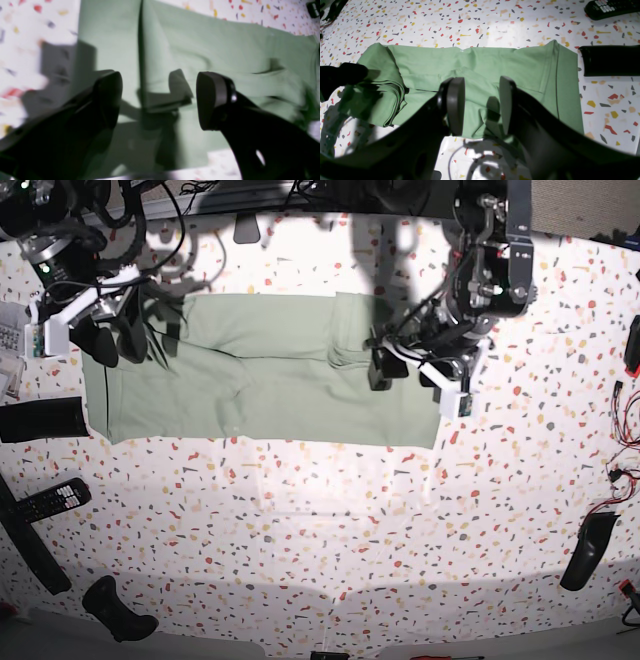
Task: Fold the T-shirt properly
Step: 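Release the fold and move the left gripper toward the shirt's middle, then grasp the shirt end with the right gripper while the left gripper holds the middle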
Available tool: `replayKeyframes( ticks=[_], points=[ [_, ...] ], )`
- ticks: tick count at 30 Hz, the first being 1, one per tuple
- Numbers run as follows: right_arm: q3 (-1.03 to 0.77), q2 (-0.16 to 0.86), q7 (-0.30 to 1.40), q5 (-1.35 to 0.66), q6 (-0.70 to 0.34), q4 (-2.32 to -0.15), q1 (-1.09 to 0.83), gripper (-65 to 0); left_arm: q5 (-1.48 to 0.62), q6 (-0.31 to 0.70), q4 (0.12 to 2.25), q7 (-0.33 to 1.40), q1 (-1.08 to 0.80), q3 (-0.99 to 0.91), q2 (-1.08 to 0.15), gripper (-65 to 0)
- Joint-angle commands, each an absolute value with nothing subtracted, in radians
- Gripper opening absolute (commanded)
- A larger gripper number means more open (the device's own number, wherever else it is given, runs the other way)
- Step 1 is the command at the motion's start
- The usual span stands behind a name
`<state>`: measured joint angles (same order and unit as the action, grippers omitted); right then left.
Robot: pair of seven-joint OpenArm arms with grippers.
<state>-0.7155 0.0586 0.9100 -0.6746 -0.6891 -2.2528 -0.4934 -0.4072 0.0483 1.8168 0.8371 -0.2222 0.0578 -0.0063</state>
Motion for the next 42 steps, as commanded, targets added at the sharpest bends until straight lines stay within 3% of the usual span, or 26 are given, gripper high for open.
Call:
replayKeyframes(
  ticks=[1, 11, 18, 24, 30, 32, 36, 40, 42],
  points=[
    [-0.72, 0.067, 0.884, -0.692, -0.698, -2.271, -0.493, -42.8, -0.449, 0.057, 1.829, 0.82, -0.213, 0.061, 0.0, -22.2],
    [-0.72, 0.067, 0.906, -0.692, -0.698, -2.271, -0.493, -42.8, -0.572, 0.088, 1.696, 0.76, -0.213, 0.061, 0.004, -22.2],
    [-0.72, 0.084, 0.905, -0.693, -0.698, -2.271, -0.493, -42.8, -0.719, 0.384, 1.697, 0.733, -0.14, 0.065, 0.124, -22.2],
    [-0.72, 0.1, 0.898, -0.697, -0.698, -2.271, -0.493, -42.8, -0.707, 0.413, 1.696, 0.744, -0.046, 0.181, 0.147, -22.2],
    [-0.72, 0.1, 0.898, -0.631, -0.698, -2.271, -0.49, -42.7, -0.677, 0.429, 1.697, 0.922, 0.038, 0.204, 0.147, -22.2],
    [-0.72, 0.1, 0.897, -0.58, -0.698, -2.271, -0.49, -37.6, -0.641, 0.428, 1.697, 0.931, 0.054, 0.204, 0.147, -22.2],
    [-0.72, 0.1, 0.854, -0.51, -0.698, -2.269, -0.49, -20.7, -0.617, 0.428, 1.697, 0.928, 0.069, 0.204, 0.147, -22.2],
    [-0.72, 0.099, 0.838, -0.489, -0.694, -2.266, -0.477, -19.5, -0.538, 0.436, 1.697, 0.92, 0.07, 0.204, 0.147, -22.2],
    [-0.72, 0.099, 0.84, -0.468, -0.644, -2.255, -0.455, -19.6, -0.431, 0.435, 1.697, 0.903, 0.07, 0.204, 0.147, -22.2]
  ],
)
